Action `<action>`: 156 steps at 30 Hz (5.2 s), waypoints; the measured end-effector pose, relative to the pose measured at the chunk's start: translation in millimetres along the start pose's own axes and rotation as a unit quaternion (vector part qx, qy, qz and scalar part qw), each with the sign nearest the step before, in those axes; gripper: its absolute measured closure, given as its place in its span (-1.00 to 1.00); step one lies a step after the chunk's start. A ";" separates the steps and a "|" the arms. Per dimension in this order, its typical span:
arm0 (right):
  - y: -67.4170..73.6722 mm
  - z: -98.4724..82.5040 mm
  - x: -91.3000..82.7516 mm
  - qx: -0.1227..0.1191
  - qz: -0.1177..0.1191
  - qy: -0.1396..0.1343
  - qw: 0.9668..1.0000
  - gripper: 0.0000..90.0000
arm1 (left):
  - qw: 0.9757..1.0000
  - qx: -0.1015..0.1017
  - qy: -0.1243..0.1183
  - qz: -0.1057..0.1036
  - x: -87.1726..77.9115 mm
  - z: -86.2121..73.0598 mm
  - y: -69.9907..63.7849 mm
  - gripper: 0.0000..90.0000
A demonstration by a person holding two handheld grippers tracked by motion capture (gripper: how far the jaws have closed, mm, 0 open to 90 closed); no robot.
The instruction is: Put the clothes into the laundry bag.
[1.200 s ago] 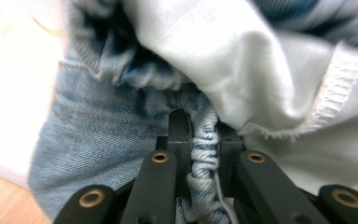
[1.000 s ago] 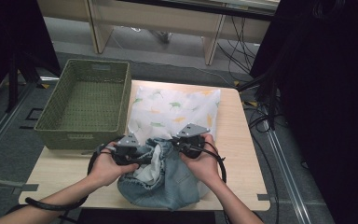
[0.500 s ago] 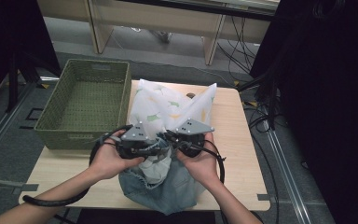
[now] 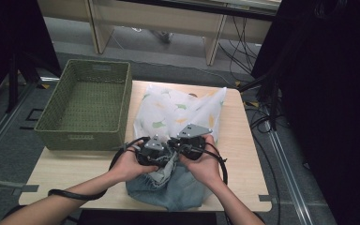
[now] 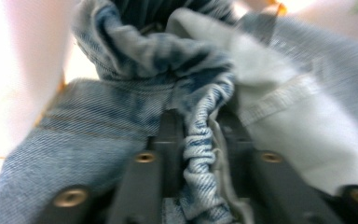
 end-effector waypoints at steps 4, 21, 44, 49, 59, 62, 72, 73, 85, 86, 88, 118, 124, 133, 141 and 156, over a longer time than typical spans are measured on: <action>-3.3 -7.3 0.9 0.005 -0.004 0.010 1.000 1.00 | 0.999 0.003 -0.035 0.004 -34.2 4.0 -0.9 -0.04; -5.5 -4.8 6.0 0.009 -0.007 0.012 1.000 1.00 | 0.994 -0.101 0.032 0.035 -14.5 -29.9 58.3 0.36; 8.1 27.4 -11.4 0.013 -0.008 -0.075 0.997 1.00 | 0.995 0.025 -0.046 0.080 -65.0 25.8 3.4 0.87; 9.7 20.2 -6.1 0.010 0.001 -0.056 0.998 1.00 | 0.996 0.039 -0.010 0.077 -12.8 11.1 4.6 0.86; -0.9 -17.8 4.7 0.027 0.006 0.014 1.000 1.00 | 0.997 -0.001 -0.002 0.075 10.2 1.9 26.7 0.69; 0.8 -22.4 5.8 0.024 0.010 0.021 0.999 1.00 | 0.997 -0.011 -0.011 0.070 1.6 2.6 28.6 0.35; -3.5 -19.4 7.2 0.027 0.003 0.021 0.999 1.00 | 0.998 -0.021 -0.054 0.026 -63.4 -4.4 13.5 -0.25; -3.5 -19.0 7.4 0.028 0.003 0.021 0.999 1.00 | 0.998 -0.022 -0.049 0.014 -65.6 -7.2 9.7 -0.29; -3.3 -18.3 8.9 0.032 0.004 0.024 0.999 1.00 | 0.995 0.086 0.052 0.010 -43.1 -40.0 -13.8 -0.52; -2.7 -18.6 9.3 0.033 0.006 0.025 0.999 1.00 | 0.993 0.095 0.062 0.012 -35.6 -41.5 -13.0 -0.52; -1.7 -19.7 10.8 0.033 0.008 0.027 0.999 1.00 | 0.990 0.112 0.079 0.018 -25.0 -43.4 -11.1 -0.39; 10.9 42.7 -40.7 0.008 0.010 -0.082 0.997 1.00 | 0.986 0.125 -0.063 0.094 -115.7 35.4 -24.4 0.72; 7.6 40.1 -37.3 0.017 0.008 -0.082 0.996 1.00 | 0.990 0.112 -0.021 0.084 -75.4 29.7 -8.3 0.70; -1.2 24.1 -25.3 0.038 0.010 -0.052 0.998 1.00 | 0.993 0.084 0.025 0.079 1.6 16.4 16.4 0.68; -12.8 -10.4 -6.0 0.064 0.013 0.009 0.998 1.00 | 0.995 0.069 0.002 0.066 20.8 12.8 23.8 0.38; -19.8 -19.0 0.5 0.072 0.009 0.024 0.997 1.00 | 0.999 0.031 -0.011 0.022 -50.1 -8.8 35.8 -0.19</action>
Point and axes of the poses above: each handheld gripper's, and its own axes: x roughly forward along the jaws, z roughly out of its top, y roughly to its left, the point moved 4 cm from there along x, roughly forward along the jaws, and after that the axes turned 9 degrees about -x, right-handed, at the moved point
